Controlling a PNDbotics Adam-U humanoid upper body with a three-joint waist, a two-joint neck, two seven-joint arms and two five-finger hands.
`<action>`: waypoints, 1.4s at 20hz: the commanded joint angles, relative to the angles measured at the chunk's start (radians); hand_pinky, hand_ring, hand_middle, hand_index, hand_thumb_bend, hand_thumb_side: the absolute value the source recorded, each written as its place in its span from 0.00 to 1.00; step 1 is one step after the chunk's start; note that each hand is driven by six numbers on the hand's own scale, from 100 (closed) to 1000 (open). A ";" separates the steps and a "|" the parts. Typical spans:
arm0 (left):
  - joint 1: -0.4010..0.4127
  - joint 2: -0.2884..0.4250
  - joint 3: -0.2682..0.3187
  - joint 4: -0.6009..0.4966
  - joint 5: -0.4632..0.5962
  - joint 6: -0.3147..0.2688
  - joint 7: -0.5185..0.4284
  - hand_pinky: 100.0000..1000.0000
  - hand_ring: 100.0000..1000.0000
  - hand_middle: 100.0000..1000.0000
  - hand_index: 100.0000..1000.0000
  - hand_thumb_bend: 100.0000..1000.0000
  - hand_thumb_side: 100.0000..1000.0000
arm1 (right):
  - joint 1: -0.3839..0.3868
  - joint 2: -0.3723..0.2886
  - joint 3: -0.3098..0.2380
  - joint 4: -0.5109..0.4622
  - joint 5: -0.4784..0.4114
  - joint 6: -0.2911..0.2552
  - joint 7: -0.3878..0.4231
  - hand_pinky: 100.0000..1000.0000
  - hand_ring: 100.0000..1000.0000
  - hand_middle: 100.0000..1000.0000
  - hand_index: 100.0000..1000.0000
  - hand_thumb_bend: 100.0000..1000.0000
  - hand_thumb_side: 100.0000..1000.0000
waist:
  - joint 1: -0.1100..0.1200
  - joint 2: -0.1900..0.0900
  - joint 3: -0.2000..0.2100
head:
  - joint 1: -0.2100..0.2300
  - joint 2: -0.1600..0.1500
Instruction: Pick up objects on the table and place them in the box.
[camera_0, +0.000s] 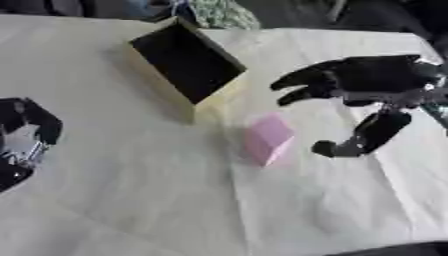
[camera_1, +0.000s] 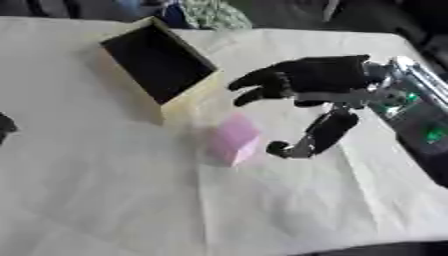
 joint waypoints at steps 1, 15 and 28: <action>-0.004 0.013 0.006 -0.014 0.001 -0.001 0.001 0.61 0.49 0.40 0.51 0.26 0.58 | -0.021 -0.014 -0.014 0.024 0.009 -0.011 0.002 0.92 1.00 1.00 1.00 0.17 0.48 | 0.005 -0.017 0.000 | -0.005 -0.001; -0.008 0.013 0.004 -0.014 0.002 -0.002 -0.002 0.61 0.49 0.40 0.51 0.26 0.58 | -0.061 0.011 -0.005 0.137 0.032 -0.019 0.003 0.92 0.99 1.00 1.00 0.13 0.52 | 0.002 -0.018 0.007 | -0.009 0.001; -0.008 0.012 0.002 -0.014 0.002 -0.002 -0.004 0.61 0.49 0.40 0.51 0.26 0.58 | -0.117 0.070 0.004 0.300 0.065 -0.041 0.017 0.91 0.98 1.00 1.00 0.11 0.55 | 0.003 -0.016 0.017 | -0.013 0.002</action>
